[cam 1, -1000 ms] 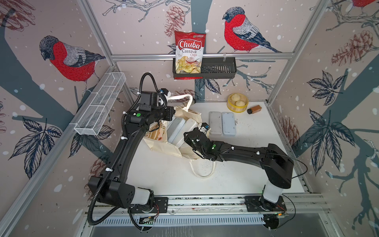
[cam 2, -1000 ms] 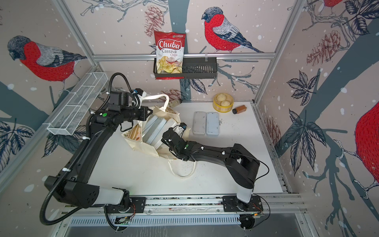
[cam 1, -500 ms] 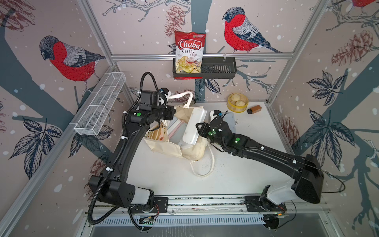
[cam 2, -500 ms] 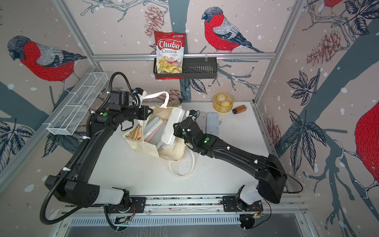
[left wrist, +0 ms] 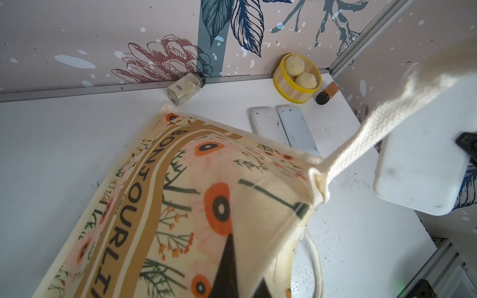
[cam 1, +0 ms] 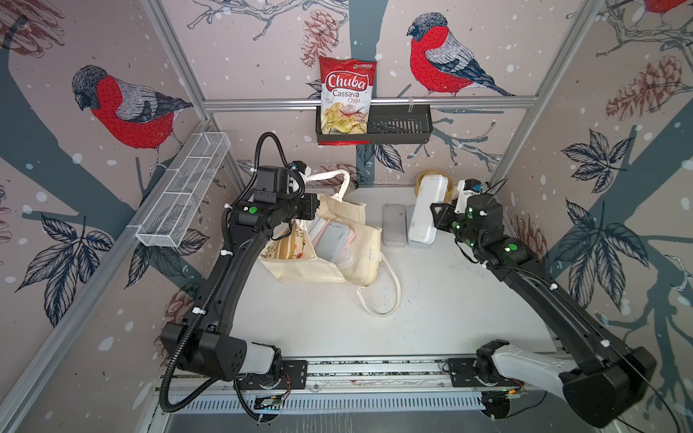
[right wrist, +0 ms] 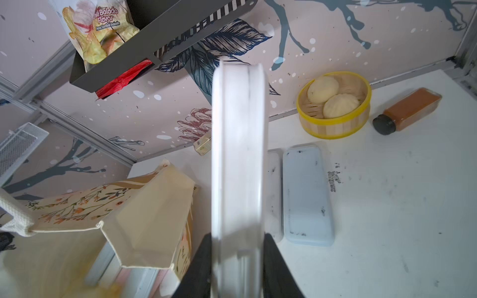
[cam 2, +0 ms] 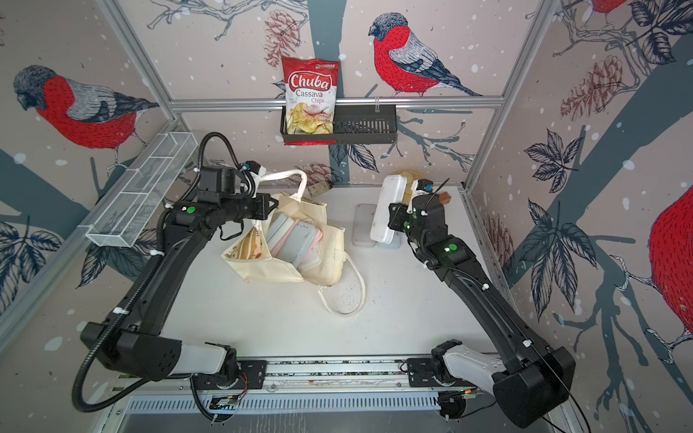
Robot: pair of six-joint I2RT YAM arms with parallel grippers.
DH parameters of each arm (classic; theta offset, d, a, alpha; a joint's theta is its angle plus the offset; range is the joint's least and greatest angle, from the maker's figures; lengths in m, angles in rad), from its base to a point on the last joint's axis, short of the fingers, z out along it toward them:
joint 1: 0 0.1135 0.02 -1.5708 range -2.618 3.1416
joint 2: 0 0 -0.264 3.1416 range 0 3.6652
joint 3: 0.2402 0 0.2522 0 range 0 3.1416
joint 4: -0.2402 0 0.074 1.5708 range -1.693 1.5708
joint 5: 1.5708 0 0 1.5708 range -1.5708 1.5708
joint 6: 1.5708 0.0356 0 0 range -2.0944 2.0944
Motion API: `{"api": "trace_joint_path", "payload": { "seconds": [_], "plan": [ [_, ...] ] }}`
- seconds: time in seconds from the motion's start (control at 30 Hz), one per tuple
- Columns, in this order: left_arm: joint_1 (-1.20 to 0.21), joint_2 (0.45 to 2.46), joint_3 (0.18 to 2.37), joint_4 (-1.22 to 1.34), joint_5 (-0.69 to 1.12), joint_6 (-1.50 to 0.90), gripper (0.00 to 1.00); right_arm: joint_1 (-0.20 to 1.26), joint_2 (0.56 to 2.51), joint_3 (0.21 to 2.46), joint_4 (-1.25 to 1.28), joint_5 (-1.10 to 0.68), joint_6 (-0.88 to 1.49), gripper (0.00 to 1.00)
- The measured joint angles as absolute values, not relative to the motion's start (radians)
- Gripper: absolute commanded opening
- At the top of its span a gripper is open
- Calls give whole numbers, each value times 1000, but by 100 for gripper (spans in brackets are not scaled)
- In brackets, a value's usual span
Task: Take out the pencil case from the canvas bag
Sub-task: Pick up the pencil case from the canvas bag, then place the pencil case at the center of the board.
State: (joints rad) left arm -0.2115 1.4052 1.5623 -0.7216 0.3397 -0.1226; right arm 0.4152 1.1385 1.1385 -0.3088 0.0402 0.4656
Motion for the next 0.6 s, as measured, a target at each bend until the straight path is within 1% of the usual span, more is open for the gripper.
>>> {"api": "trace_joint_path", "payload": {
  "seconds": [0.1,0.2,0.27,0.37,0.43,0.6],
  "plan": [
    [-212,1407,1565,-722,332,-122,0,332,1158,1151,-343,32,395,14],
    [-212,1405,1565,-722,327,-122,0,207,1219,1164,-389,24,337,14],
    [-212,1394,1555,-722,324,-122,0,117,1278,1184,-429,10,331,15],
    [-212,1383,1538,-718,326,-123,0,1,1374,1232,-465,-61,343,15],
    [-212,1380,1528,-714,335,-124,0,-39,1423,1253,-476,-91,344,14],
    [-212,1380,1503,-702,356,-126,0,-81,1539,1276,-485,-149,343,14]
  ]
}}
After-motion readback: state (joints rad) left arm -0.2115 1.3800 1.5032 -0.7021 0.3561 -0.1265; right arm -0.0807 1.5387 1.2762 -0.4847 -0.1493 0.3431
